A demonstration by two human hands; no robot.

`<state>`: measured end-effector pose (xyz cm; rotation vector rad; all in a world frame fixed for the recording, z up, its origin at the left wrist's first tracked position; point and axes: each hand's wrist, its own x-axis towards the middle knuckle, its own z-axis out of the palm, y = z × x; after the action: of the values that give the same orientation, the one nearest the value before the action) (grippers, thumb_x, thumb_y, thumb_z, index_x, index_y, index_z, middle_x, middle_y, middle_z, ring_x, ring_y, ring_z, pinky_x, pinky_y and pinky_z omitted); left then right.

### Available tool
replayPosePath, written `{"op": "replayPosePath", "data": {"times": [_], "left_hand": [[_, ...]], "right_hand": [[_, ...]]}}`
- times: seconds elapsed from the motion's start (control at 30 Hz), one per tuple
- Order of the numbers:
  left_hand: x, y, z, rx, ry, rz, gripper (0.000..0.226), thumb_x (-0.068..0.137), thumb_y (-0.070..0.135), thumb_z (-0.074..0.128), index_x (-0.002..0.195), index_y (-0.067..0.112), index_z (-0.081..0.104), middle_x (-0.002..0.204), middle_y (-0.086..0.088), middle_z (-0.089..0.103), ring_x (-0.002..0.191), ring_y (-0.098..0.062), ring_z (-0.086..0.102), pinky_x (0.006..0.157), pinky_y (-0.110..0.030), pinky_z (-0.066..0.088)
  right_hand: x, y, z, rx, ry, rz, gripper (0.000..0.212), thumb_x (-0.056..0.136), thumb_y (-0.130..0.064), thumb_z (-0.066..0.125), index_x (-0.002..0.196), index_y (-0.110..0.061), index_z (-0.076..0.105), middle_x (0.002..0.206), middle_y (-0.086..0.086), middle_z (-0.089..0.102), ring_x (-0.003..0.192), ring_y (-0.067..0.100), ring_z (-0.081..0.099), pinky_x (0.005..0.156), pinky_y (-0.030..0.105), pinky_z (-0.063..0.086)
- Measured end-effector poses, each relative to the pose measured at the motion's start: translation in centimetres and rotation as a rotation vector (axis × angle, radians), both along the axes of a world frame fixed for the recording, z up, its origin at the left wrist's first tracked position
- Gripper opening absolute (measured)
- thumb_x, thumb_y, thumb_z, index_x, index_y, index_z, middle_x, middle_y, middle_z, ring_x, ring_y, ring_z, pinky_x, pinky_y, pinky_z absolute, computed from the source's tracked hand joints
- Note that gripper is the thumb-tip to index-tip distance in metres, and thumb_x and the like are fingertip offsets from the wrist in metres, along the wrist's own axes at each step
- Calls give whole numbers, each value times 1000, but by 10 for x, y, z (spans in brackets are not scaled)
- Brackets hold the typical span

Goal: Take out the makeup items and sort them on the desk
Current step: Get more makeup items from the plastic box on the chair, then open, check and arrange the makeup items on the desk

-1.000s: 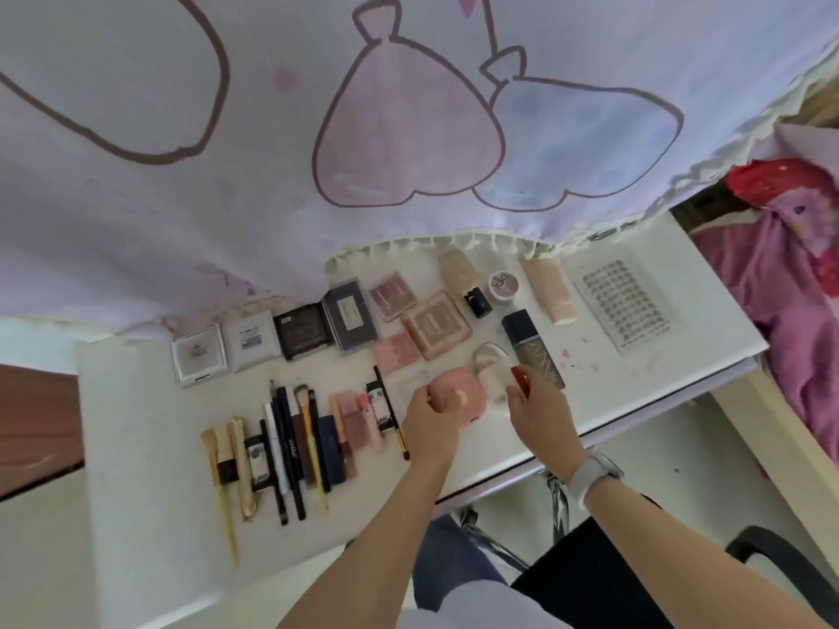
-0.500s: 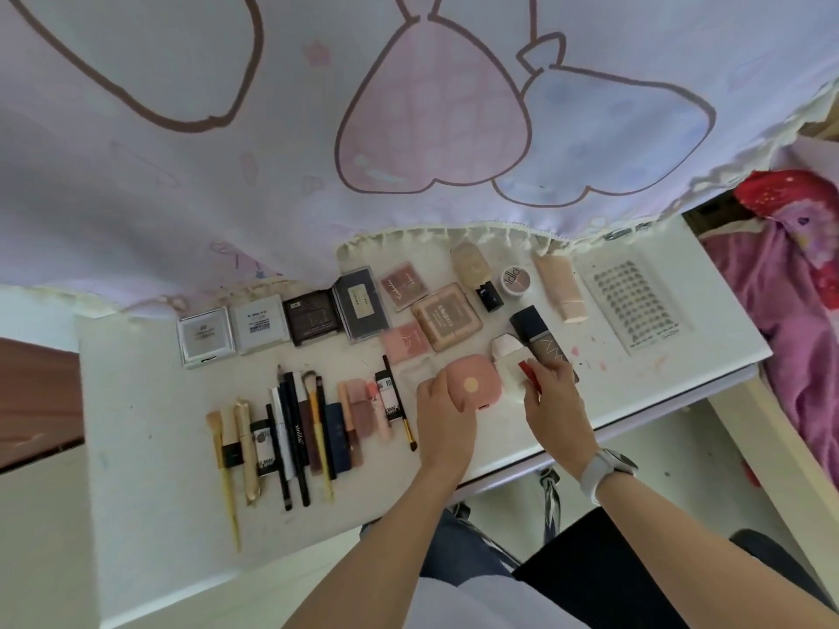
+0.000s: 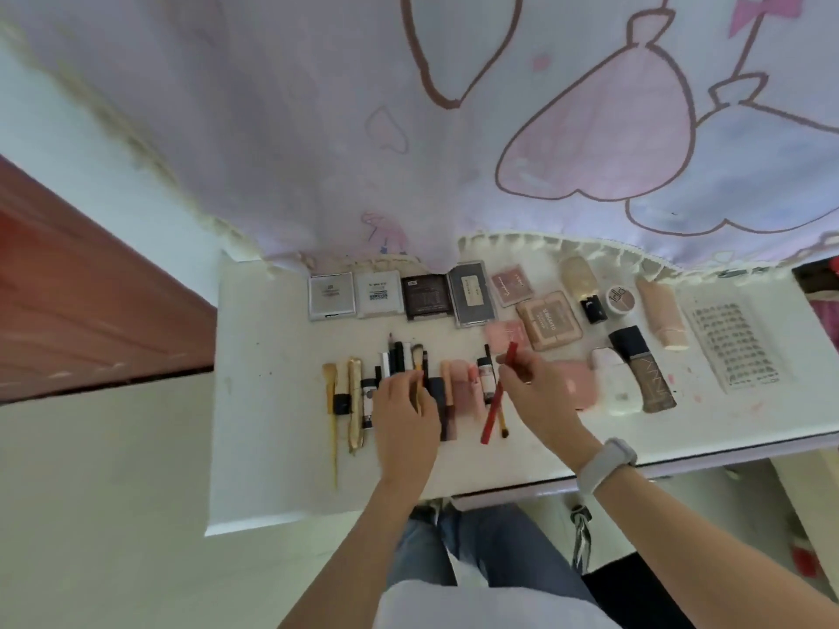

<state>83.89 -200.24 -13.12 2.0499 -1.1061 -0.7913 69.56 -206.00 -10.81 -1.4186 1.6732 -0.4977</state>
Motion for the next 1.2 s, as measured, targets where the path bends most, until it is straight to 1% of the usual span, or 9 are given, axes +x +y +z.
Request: {"op": "replayPosePath", "data": {"times": [0.1, 0.23, 0.33, 0.4, 0.57, 0.67, 0.83, 1.0, 1.2], "left_hand": [[49, 19, -5, 65, -45, 196, 23, 91, 12, 50, 112, 9, 59, 112, -8, 58, 106, -23, 51, 96, -34, 40], [92, 41, -18, 156, -106, 328, 30, 93, 16, 48, 122, 12, 54, 126, -9, 54, 118, -25, 45, 99, -41, 33], [107, 52, -34, 260, -172, 324, 36, 95, 22, 45, 129, 13, 50, 137, -6, 47, 130, -23, 36, 106, -44, 26], [111, 60, -45, 290, -198, 337, 38, 96, 25, 43, 131, 13, 49, 142, -4, 43, 134, -20, 31, 111, -43, 20], [108, 68, -63, 122, -174, 472, 34, 98, 22, 39, 125, 12, 57, 138, -2, 49, 134, -18, 34, 113, -37, 16], [105, 67, -70, 10, -187, 536, 48, 91, 32, 30, 120, 10, 61, 132, -5, 55, 131, -22, 40, 112, -40, 21], [97, 70, -89, 75, -363, 440, 32, 97, 33, 40, 123, 29, 58, 144, 4, 41, 139, -13, 23, 114, -33, 2], [94, 73, -100, 157, -462, 364, 37, 96, 45, 28, 128, 44, 48, 151, 11, 25, 141, -6, 8, 111, -26, -10], [92, 73, -102, 171, -453, 341, 42, 97, 46, 18, 133, 46, 40, 153, 10, 22, 142, -6, 5, 113, -30, -7]], "right_hand": [[57, -4, -4, 137, -164, 72, 13, 89, -12, 52, 85, -23, 55, 72, -2, 60, 63, 10, 57, 55, 14, 44], [113, -8, -15, 190, -190, 199, 20, 88, -12, 54, 99, -27, 46, 71, 1, 57, 64, 15, 54, 59, 29, 51], [139, -12, -23, 150, -180, 323, 26, 89, -12, 53, 109, -25, 44, 67, -5, 51, 54, 8, 48, 44, 10, 41], [153, -16, -27, 120, -130, 433, 22, 90, -12, 49, 111, -19, 48, 71, -6, 50, 55, 5, 48, 45, 7, 41], [180, -26, -34, 10, -46, 823, 18, 91, -10, 44, 107, -14, 50, 66, -6, 47, 60, 15, 53, 56, 25, 45], [193, -35, -44, -86, 13, 984, 17, 89, -11, 43, 102, -16, 53, 64, -7, 49, 69, 21, 55, 68, 36, 48], [195, -35, -75, -360, 93, 1159, 18, 91, -21, 44, 102, -21, 58, 79, -7, 57, 93, 14, 45, 72, 30, 44], [183, -41, -99, -728, 237, 1275, 23, 91, -28, 46, 97, -23, 68, 108, 0, 57, 101, 20, 42, 80, 31, 40], [166, -44, -101, -769, 157, 1284, 31, 94, -30, 40, 117, -26, 61, 129, -7, 51, 122, 17, 33, 95, 38, 26]]}}
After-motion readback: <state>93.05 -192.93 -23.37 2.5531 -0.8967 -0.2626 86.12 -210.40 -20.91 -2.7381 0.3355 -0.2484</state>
